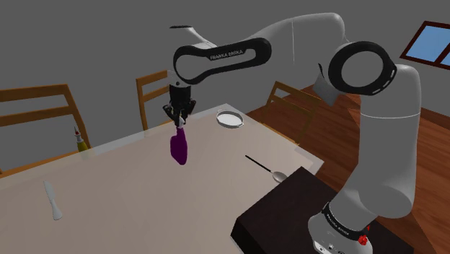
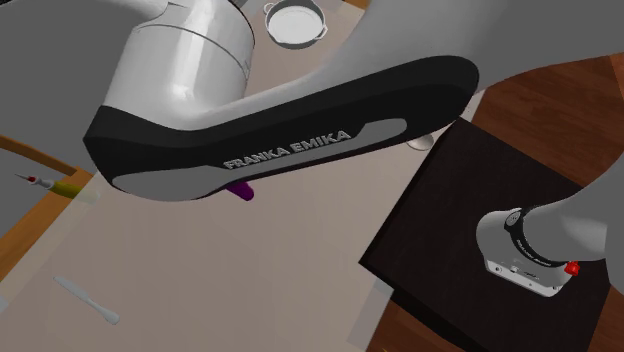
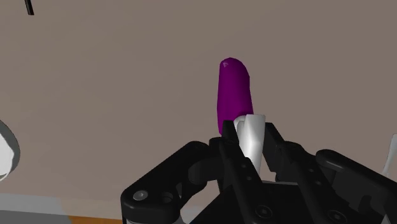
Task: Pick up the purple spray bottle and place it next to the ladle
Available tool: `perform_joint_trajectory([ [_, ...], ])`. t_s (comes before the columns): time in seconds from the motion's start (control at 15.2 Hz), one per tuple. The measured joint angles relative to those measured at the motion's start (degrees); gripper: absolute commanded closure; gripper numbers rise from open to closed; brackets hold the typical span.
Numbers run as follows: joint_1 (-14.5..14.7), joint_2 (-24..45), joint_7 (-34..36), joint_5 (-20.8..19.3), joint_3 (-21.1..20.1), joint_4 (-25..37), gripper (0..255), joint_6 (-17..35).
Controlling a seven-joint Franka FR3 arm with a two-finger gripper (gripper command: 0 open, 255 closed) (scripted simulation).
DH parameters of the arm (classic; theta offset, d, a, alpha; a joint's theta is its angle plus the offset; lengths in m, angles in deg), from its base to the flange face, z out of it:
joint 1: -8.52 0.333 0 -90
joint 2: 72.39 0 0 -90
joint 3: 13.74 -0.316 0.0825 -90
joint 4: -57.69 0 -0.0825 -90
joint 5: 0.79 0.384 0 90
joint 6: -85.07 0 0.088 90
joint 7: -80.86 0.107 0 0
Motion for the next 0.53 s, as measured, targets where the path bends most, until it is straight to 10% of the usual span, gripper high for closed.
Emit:
perform_joint_trajectory([
  [0.53, 0.09, -1.18, -0.46, 0.52, -0.27, 4.34, 255, -5.45],
])
